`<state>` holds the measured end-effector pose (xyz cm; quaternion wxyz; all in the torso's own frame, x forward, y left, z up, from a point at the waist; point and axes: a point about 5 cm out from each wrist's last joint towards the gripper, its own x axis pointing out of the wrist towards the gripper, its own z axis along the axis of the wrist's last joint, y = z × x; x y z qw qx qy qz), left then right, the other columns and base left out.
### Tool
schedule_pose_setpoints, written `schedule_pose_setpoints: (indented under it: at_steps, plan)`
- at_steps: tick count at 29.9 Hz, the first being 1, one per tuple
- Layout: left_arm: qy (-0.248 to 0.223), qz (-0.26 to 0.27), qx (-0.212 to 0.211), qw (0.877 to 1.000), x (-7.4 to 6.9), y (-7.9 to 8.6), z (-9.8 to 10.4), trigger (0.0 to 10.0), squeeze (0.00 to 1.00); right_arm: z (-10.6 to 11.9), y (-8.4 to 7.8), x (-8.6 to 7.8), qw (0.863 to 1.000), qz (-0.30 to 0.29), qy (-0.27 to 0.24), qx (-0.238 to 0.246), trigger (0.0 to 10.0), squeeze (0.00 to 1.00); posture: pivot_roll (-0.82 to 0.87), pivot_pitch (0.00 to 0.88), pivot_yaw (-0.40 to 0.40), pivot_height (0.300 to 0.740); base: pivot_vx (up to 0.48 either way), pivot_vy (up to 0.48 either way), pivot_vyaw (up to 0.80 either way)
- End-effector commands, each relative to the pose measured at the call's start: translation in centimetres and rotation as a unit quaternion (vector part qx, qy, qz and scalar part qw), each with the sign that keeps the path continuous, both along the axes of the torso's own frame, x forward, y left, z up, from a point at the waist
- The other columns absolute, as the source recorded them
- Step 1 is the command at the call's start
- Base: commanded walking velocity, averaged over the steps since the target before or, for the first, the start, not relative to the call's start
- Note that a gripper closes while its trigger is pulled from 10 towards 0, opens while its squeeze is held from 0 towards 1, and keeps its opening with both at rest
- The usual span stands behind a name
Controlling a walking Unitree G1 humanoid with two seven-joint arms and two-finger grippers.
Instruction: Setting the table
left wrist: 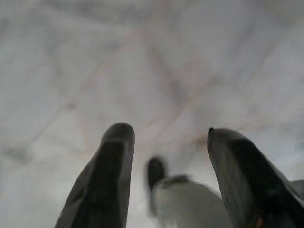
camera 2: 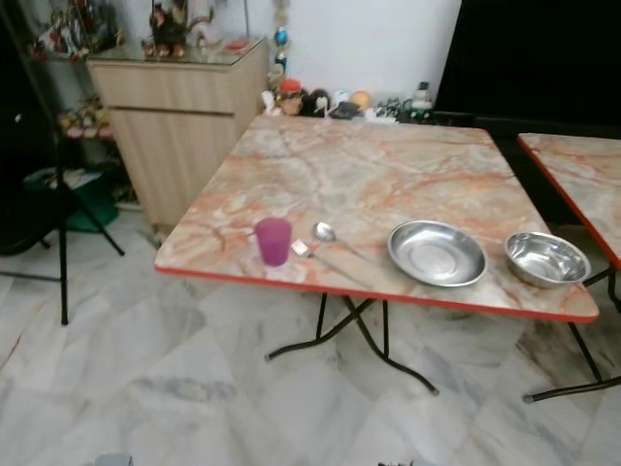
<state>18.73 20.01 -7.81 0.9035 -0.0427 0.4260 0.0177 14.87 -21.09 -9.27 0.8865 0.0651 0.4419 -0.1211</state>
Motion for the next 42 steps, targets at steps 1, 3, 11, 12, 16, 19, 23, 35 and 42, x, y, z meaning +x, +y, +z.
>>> schedule_pose_setpoints:
  at_steps: [1,3,11,12,16,19,23,35,42]
  plan:
    - [0.01,0.018,0.012,1.0,-0.7,1.5,-0.1,10.0,0.0,0.3,0.9,1.0,1.0,0.01,-0.014,0.008,10.0,0.0,0.03,0.008,-0.025,0.74,0.277,0.0,0.0]
    - [0.009,0.017,0.012,1.0,-0.6,1.5,-0.1,10.0,0.0,0.3,0.9,1.1,1.0,0.01,-0.015,0.008,10.0,0.0,0.03,0.008,-0.025,0.74,0.274,0.0,0.0]
    - [0.008,0.016,0.011,1.0,-0.4,1.4,0.0,10.0,0.0,0.4,1.0,1.3,1.0,0.013,-0.018,0.01,10.0,0.0,0.03,0.007,-0.026,0.74,0.275,0.0,0.0]
    - [0.008,0.016,0.011,1.0,-0.4,1.4,0.0,10.0,0.0,0.4,1.0,1.3,1.0,0.013,-0.018,0.01,10.0,0.0,0.03,0.007,-0.026,0.74,0.274,0.0,0.0]
    - [0.008,0.016,0.01,1.0,-0.4,1.4,0.0,10.0,0.0,0.4,1.0,1.3,1.0,0.015,-0.018,0.01,10.0,0.0,0.03,0.007,-0.027,0.74,0.274,0.0,0.0]
    - [0.007,0.014,0.014,1.0,-0.5,1.4,0.0,10.0,0.0,0.5,1.1,1.5,1.0,0.013,-0.024,0.011,10.0,0.0,0.03,0.007,-0.025,0.74,0.089,0.0,0.0]
    - [0.006,0.006,0.01,1.0,-0.4,1.1,0.0,10.0,0.0,0.8,1.2,2.1,0.999,0.014,-0.045,0.016,10.0,0.0,0.03,0.008,-0.026,0.74,0.0,0.0,0.0]
    - [0.01,-0.001,-0.001,1.0,-0.6,0.4,-0.3,10.0,0.0,2.4,1.9,4.7,0.991,0.039,-0.127,0.012,10.0,0.0,0.02,0.013,-0.042,0.74,0.0,0.0,0.0]
    - [0.016,-0.006,0.0,1.0,-1.0,0.3,-0.4,10.0,0.0,4.3,1.4,5.5,0.972,0.024,-0.236,-0.003,10.0,0.0,0.0,0.023,-0.048,0.74,0.0,0.0,0.0]
